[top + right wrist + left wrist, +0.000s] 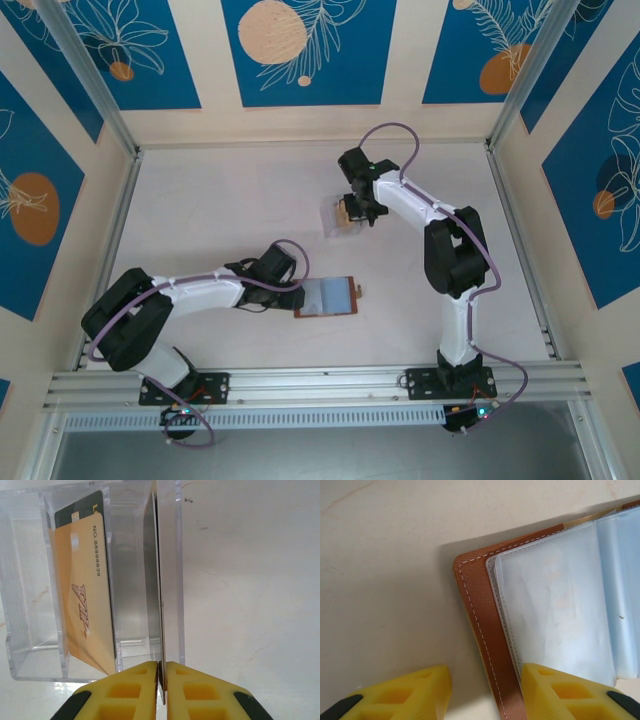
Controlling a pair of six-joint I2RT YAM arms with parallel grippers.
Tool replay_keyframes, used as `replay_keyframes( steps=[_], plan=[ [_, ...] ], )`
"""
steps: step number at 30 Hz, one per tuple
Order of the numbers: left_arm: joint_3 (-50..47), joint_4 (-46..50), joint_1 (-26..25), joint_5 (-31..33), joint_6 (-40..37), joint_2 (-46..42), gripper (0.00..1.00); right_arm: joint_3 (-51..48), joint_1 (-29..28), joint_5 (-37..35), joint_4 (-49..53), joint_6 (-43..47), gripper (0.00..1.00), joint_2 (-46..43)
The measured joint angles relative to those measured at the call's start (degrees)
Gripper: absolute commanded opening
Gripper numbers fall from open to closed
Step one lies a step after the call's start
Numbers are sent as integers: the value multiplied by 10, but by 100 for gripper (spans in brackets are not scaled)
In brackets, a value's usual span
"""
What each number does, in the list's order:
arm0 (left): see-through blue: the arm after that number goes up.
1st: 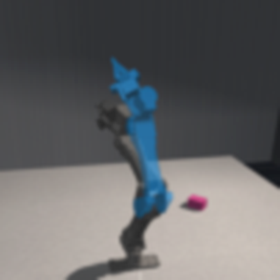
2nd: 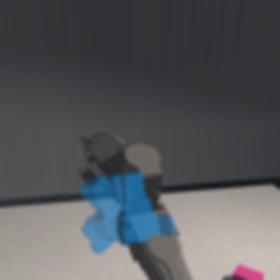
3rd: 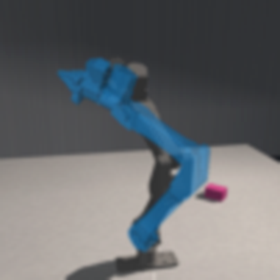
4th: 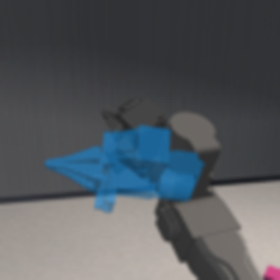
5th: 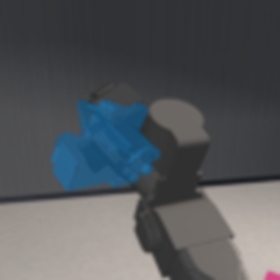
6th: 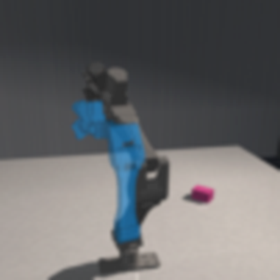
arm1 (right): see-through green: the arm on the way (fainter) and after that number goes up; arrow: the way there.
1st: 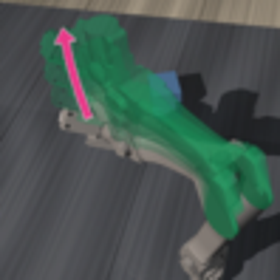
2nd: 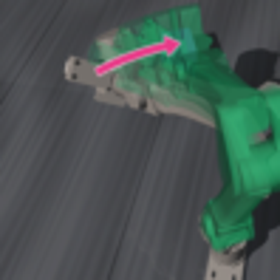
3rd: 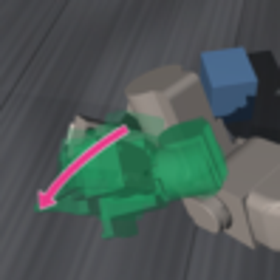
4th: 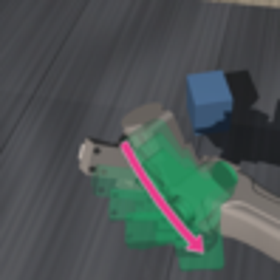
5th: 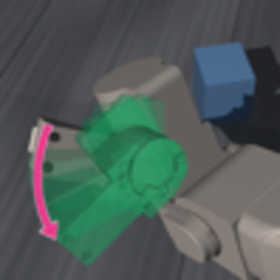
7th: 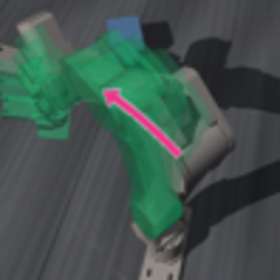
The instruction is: Put the credit cards into the card holder
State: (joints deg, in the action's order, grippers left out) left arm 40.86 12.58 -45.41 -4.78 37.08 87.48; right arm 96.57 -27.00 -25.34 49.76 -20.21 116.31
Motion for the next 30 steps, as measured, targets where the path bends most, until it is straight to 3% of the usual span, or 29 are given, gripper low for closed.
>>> replay_keyframes(
  steps=[18,30],
  plan=[
    [0,0,0,0,0,0,43,0,-4,-9,22,-12,12,-5],
    [0,0,0,0,0,0,44,0,-4,-8,27,-14,0,-32]
  ],
)
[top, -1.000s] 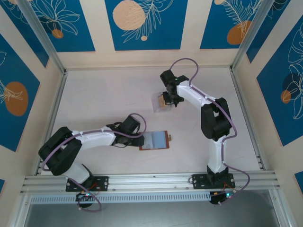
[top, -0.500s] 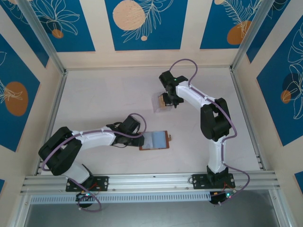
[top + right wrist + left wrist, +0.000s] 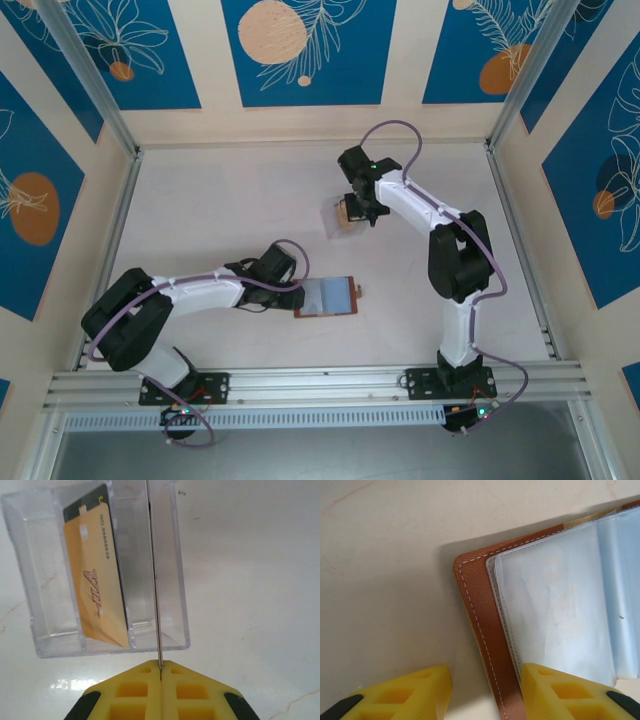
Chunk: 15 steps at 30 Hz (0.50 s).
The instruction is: Put the credit cards into the card holder
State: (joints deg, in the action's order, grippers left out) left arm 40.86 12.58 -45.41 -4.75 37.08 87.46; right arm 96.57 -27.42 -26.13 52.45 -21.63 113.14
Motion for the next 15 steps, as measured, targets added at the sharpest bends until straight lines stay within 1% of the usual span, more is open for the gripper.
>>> replay_keyframes(
  steps=[4,15],
  plan=[
    [0,0,0,0,0,0,43,0,3,12,2,0,0,-15],
    [-3,-2,-1,2,0,-3,43,0,40,88,-5,2,0,-17]
  ],
)
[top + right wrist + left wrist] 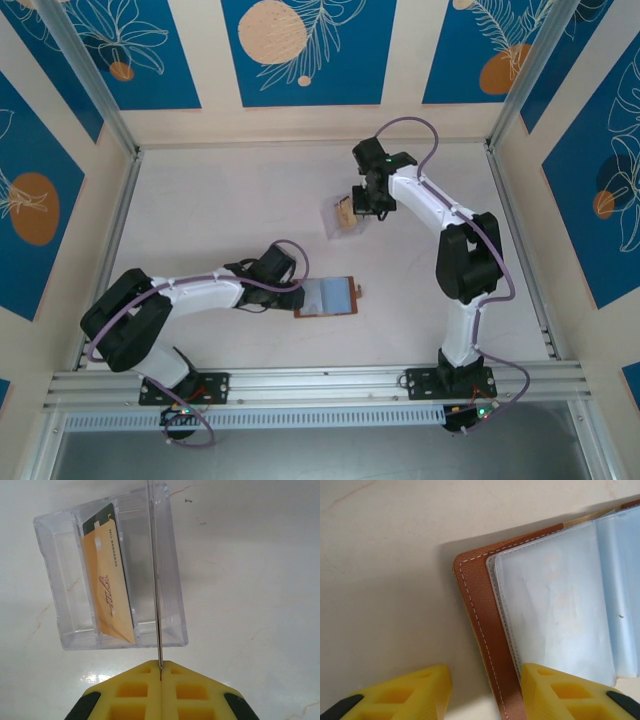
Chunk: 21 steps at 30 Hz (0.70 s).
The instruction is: Put the credit cards into the card holder
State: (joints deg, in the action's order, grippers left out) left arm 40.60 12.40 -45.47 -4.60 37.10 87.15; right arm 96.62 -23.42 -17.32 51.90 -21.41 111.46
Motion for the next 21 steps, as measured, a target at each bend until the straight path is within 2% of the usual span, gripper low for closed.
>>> replay_keyframes(
  steps=[9,21],
  plan=[
    [0,0,0,1,0,0,43,0,7,30,-2,0,0,0],
    [0,0,-1,2,0,0,43,-4,5,28,1,6,0,14]
  ],
)
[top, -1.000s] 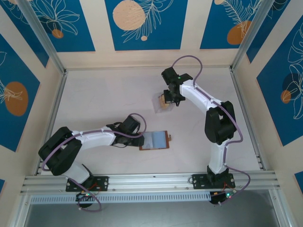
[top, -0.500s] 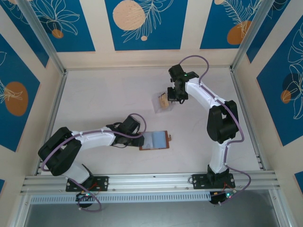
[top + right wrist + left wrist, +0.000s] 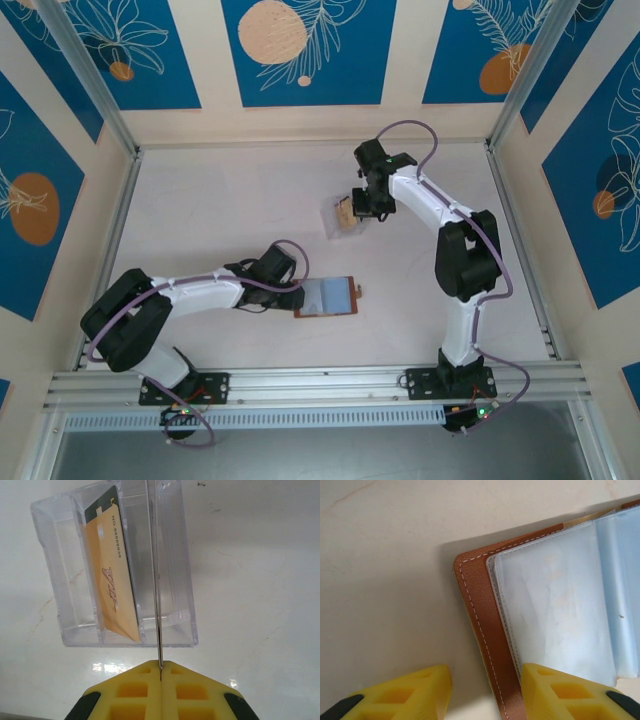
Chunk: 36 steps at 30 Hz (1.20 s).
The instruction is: Put the credit cards into the card holder
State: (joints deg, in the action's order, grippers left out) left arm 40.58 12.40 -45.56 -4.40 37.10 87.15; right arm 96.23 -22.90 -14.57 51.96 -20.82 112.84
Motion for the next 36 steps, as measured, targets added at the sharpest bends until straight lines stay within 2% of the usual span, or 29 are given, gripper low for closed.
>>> replay_keyframes(
  steps=[3,8,12,22,28,33,36],
  plan=[
    [0,0,0,0,0,0,43,0,0,-2,0,3,3,7],
    [0,0,0,0,0,0,43,2,0,-3,0,13,26,24],
    [0,0,0,0,0,0,43,2,5,14,-3,14,36,26],
    [0,0,0,0,0,0,43,30,46,109,-25,13,37,26],
    [0,0,0,0,-2,1,43,69,56,131,-31,14,32,45],
    [1,0,0,0,-2,1,43,76,53,100,-28,14,28,59],
    [1,0,0,0,-2,1,43,101,49,64,-11,15,31,73]
  ],
)
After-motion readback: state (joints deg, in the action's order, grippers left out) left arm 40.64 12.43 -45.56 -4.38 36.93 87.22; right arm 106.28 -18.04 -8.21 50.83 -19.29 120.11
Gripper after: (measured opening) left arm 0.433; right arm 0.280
